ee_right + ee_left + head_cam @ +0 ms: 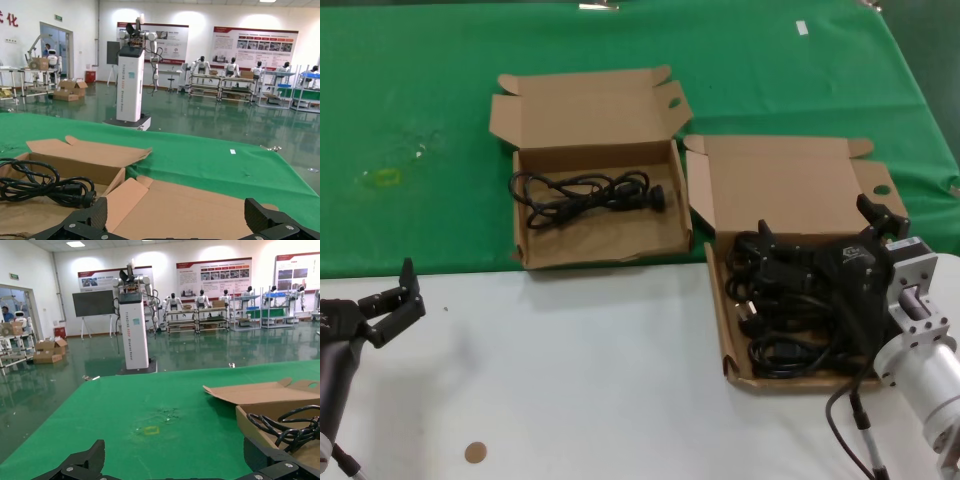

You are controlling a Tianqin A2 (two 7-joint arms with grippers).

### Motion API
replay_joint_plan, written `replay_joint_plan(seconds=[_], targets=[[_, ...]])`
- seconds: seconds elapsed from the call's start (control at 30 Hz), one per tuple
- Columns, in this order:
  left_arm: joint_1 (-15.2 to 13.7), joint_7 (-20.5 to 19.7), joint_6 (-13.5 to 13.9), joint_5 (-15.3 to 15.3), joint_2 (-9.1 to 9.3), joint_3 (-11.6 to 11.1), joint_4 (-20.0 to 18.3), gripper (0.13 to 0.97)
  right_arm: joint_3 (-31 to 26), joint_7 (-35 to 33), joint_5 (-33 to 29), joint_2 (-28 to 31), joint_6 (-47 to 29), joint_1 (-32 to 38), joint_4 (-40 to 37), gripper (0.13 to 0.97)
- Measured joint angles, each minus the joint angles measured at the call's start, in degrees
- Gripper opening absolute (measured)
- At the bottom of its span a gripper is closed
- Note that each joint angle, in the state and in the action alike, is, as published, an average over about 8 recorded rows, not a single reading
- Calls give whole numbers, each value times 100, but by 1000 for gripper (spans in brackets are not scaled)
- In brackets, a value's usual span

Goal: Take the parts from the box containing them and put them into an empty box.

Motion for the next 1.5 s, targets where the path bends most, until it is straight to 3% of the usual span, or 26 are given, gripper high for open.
replay_joint_plan(seconds=[1.5], targets=[[0, 0, 0, 0, 0, 0, 0, 966, 0, 0, 0, 0, 0, 0, 0, 966]])
